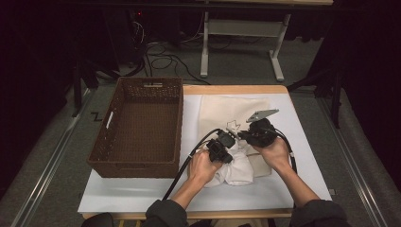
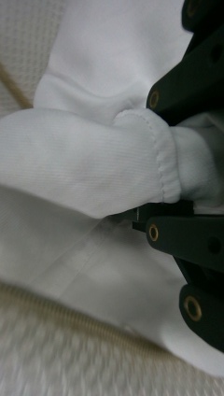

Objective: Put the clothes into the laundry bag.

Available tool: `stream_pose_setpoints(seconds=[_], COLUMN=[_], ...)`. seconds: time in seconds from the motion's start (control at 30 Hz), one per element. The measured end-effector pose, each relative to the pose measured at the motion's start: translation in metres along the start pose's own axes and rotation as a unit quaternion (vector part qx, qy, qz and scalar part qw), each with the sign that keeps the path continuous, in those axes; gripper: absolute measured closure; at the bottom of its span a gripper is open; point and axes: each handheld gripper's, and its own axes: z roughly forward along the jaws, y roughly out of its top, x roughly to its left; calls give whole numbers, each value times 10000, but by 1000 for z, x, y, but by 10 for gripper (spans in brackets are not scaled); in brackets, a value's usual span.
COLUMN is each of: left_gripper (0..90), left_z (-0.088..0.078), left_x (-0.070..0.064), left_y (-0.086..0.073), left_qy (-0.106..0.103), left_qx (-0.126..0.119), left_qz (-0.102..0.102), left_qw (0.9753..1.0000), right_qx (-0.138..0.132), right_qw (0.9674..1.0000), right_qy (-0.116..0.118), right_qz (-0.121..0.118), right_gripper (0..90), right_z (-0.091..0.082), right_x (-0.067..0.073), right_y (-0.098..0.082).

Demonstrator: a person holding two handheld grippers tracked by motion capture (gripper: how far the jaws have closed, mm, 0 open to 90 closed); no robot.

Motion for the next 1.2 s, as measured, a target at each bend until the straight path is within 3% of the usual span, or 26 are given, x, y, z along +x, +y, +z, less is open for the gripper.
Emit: stream_pose_setpoints(seconds=[0.17, 0.4, 0.5, 0.67, 0.9, 1.07, 1.2], left_gripper=[705, 681, 656, 516, 393, 380, 390], left_z=[4, 14, 19, 15, -6, -11, -5], left_x=[7, 12, 15, 12, 9, 3, 3], left_y=[9, 18, 20, 19, 11, -4, -11], left_qy=[84, 409, 428, 455, 180, 197, 142], left_qx=[-107, -186, -167, -158, -144, -81, -83], left_qz=[-287, -534, -616, -479, -307, -251, -293], left_qw=[9995, 9976, 9970, 9977, 9993, 9995, 9994], right_qx=[-68, -44, -35, 41, 45, 53, 48], right_qw=[10000, 10000, 10000, 10000, 10000, 10000, 10000], right_qy=[30, 47, 57, 59, 37, 23, 30], right_qz=[-29, -39, -41, 1, 68, 55, 20], right_gripper=[878, 878, 878, 878, 877, 877, 877], right_z=[-2, -2, -1, 4, 4, 4, 5], right_x=[2, 2, 2, 0, -3, -2, 1], right_y=[1, 0, 0, -5, -9, -9, -7])
